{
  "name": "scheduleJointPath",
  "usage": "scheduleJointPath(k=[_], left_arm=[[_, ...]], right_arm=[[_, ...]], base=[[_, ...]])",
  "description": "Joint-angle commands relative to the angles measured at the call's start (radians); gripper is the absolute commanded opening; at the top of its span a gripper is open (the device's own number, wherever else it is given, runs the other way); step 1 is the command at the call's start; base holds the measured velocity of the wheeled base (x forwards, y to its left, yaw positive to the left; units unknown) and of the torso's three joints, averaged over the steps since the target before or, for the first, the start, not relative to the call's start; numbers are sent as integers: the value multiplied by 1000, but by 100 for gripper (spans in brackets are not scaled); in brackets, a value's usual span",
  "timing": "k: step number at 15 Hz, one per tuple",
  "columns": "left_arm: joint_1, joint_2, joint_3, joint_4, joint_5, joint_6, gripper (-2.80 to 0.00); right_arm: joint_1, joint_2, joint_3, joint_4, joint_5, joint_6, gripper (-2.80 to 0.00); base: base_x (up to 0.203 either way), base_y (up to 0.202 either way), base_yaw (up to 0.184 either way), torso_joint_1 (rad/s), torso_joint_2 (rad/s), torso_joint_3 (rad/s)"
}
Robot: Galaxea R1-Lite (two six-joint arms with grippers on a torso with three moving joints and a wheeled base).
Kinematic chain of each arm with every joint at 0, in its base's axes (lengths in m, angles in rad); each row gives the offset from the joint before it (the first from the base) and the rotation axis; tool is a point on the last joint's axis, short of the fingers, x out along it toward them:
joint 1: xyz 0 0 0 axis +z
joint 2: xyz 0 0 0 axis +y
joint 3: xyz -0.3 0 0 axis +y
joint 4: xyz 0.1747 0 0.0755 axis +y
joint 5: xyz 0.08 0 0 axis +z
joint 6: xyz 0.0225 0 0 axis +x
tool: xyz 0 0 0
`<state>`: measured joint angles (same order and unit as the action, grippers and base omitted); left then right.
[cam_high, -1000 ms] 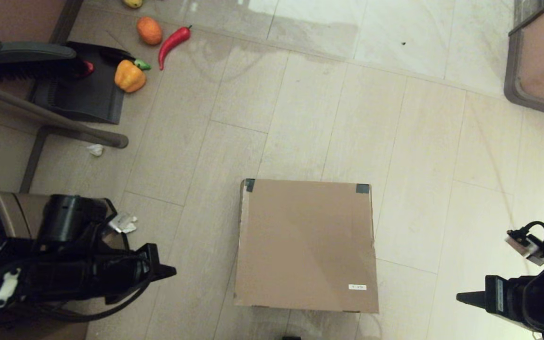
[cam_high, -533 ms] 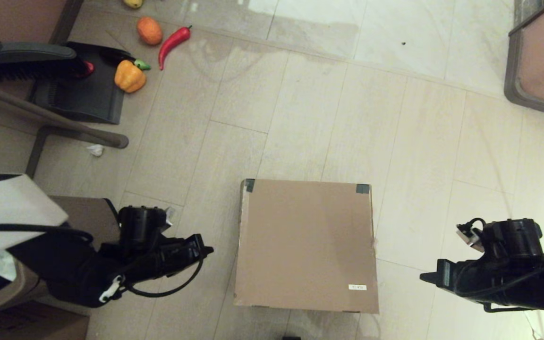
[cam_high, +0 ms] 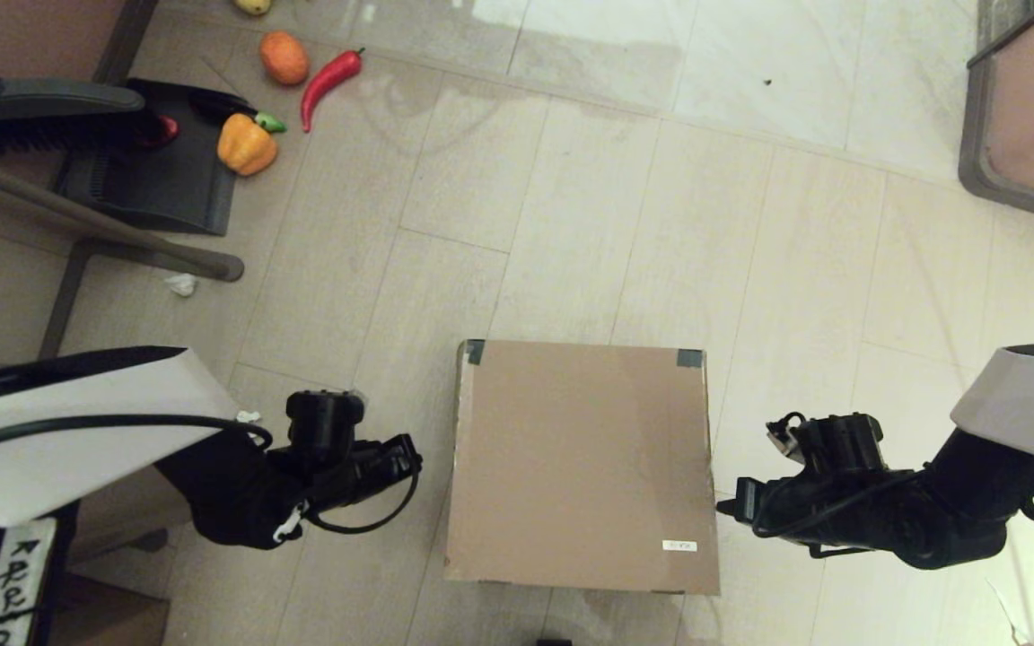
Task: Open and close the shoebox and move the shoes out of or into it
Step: Open the shoe box
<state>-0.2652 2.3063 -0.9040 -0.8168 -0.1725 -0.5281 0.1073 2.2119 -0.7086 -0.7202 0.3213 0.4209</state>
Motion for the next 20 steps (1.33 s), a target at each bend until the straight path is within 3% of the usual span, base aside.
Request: scheduleJointPath(k=[1, 7, 9, 10, 16, 20], left_arm=[[-11, 52, -47, -4, 3, -5, -280], [-62, 73, -158, 84, 7, -36, -280], [-65, 70, -173, 137, 6, -36, -280], [-71, 64, -172, 151, 5, -36, -280], [-86, -14, -159, 225, 2, -38, -280], [-95, -89, -87, 234, 2, -38, -280]], right_arm=[[11, 40, -37, -3, 2, 9, -280], [28, 80, -92, 7, 1, 23, -280], [41, 92, -126, 6, 2, 92, -280], [44, 92, -140, 5, 3, 132, -280], [43, 11, -98, 8, 16, 193, -280], [43, -65, -11, 8, 40, 203, -280]], base=[[0, 0, 0, 0, 0, 0], [0, 0, 0, 0, 0, 0], [0, 0, 0, 0, 0, 0], [0, 0, 0, 0, 0, 0], [0, 0, 0, 0, 0, 0], [0, 0, 0, 0, 0, 0]])
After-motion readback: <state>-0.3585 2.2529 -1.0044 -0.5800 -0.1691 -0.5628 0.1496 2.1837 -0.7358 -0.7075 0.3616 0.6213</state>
